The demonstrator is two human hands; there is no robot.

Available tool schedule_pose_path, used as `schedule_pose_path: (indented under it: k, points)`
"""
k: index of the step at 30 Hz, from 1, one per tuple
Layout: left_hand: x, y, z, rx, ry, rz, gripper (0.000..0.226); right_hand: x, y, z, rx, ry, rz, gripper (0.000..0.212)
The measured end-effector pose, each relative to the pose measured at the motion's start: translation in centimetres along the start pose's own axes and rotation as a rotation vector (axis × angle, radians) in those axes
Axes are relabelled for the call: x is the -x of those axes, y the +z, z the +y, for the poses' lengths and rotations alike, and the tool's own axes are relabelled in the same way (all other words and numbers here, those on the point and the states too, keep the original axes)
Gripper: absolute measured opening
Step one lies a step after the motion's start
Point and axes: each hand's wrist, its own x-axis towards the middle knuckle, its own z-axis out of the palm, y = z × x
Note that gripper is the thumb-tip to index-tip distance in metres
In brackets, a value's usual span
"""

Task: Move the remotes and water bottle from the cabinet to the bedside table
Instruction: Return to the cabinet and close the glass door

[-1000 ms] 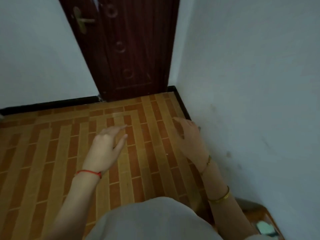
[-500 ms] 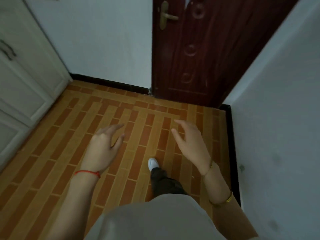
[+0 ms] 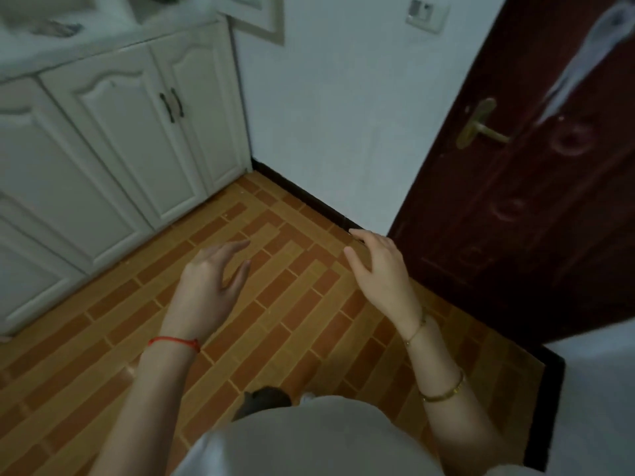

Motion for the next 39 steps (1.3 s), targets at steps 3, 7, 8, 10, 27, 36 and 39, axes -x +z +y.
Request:
schedule_pose_path:
  k: [3,7,8,10,27,36,39]
  points:
    - [-2.4,-0.1,-1.1,-0.012,-0.072,0.029,0.037,-4.7,1.2,-0.2,-0.005,-0.054,-0.063,0.042]
    - [-6.2,-0.1,-3.4,-0.021,-0.151,0.045,0.038,-10.5,3.5,-0.7,-0.03,-0.095,-0.131,0.042]
    - [-7.4,0.0,-4.0,-0.022,-0.167,0.046,0.038,-12.0,4.2,-0.8,-0.027,-0.106,-0.147,0.043]
    - [-10.0,0.1,-5.4,-0.02,-0.191,0.053,0.038,-15.1,5.4,-0.9,-0.027,-0.123,-0.172,0.043]
    - [-39.3,-5.6,-16.7,-0.014,-0.142,0.165,0.037,-46.7,11.8,-9.6,-0.09,-0.201,-0.098,0.042]
    - [-52.8,-5.3,-19.8,-0.021,-0.089,0.144,0.038,-58.1,14.0,-9.3,-0.09,-0.161,-0.073,0.041]
    - [-57.3,-4.8,-20.5,-0.025,-0.089,0.142,0.038,-62.5,14.8,-9.0,-0.104,-0.154,-0.077,0.041]
